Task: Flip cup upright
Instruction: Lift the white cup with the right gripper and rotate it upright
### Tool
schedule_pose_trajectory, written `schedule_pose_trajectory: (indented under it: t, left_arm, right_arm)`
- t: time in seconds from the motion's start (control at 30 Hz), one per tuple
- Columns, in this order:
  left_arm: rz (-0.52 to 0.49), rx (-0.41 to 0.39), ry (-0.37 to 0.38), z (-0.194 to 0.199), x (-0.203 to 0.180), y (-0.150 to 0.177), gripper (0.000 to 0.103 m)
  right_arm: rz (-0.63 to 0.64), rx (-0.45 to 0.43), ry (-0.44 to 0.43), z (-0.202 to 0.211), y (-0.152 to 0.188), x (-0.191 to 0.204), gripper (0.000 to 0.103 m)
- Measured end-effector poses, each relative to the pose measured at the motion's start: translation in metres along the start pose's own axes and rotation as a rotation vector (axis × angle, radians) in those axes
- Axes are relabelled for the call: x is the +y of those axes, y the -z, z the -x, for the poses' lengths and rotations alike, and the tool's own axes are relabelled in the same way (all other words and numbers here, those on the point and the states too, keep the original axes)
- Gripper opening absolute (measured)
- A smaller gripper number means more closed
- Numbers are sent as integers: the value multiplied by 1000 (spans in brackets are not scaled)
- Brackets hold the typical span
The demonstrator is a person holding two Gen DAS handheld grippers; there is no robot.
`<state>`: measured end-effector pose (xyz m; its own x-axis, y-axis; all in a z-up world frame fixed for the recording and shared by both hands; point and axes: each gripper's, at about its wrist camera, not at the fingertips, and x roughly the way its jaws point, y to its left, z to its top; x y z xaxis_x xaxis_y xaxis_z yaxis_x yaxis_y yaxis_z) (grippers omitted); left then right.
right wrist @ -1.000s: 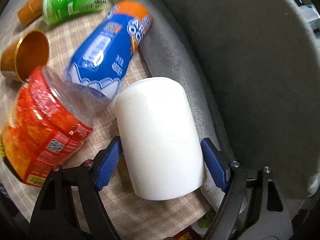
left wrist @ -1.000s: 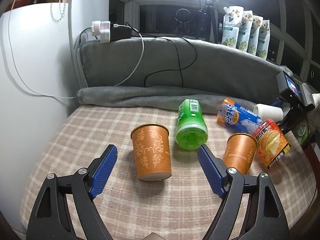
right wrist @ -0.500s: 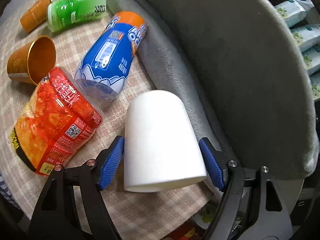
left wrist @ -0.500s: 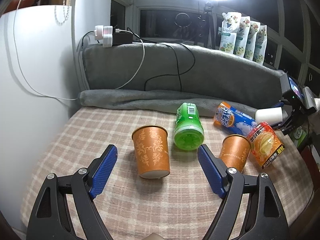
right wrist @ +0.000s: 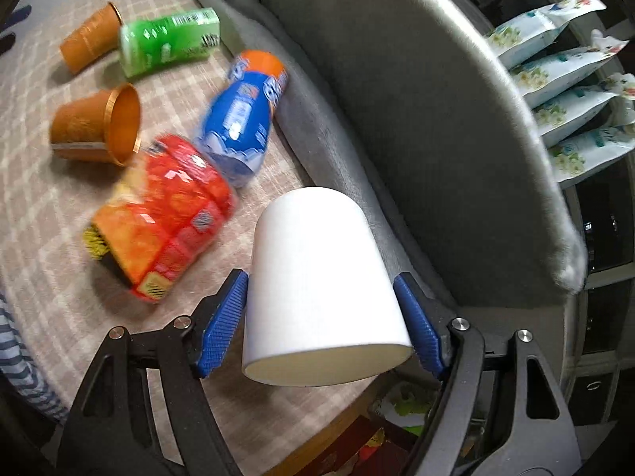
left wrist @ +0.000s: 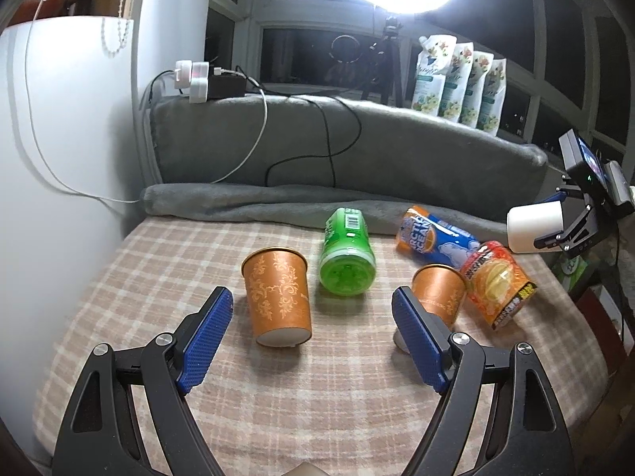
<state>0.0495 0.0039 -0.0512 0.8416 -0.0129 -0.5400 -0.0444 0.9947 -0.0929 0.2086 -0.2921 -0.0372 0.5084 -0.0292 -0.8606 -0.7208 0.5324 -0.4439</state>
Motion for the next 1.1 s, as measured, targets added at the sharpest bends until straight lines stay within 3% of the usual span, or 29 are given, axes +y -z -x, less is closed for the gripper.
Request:
schedule_pose_trajectory:
  t: [0.17, 0.37, 0.53, 0.77, 0.9, 1.1]
  left_arm:
    - [0, -35, 24, 21, 5, 3, 82]
    - [-13, -59, 34, 41, 12, 11, 82]
    - [-45, -69, 37, 55, 17, 18, 82]
    - [-127, -63, 56, 66, 18, 23, 82]
    - [-173, -27, 84, 66, 19, 26, 80]
    - [-253, 55, 135, 55, 14, 30, 79]
  right_arm:
    - [9, -37, 10, 33, 5, 16, 78]
    - [32, -120, -24, 74, 0, 62, 78]
    - [43, -190, -137, 84, -10, 107, 78]
    - [95, -266, -378, 65, -29, 179, 78]
    - [94, -288, -499, 45, -39, 203, 78]
    - [88, -275, -583, 17, -43, 219, 77]
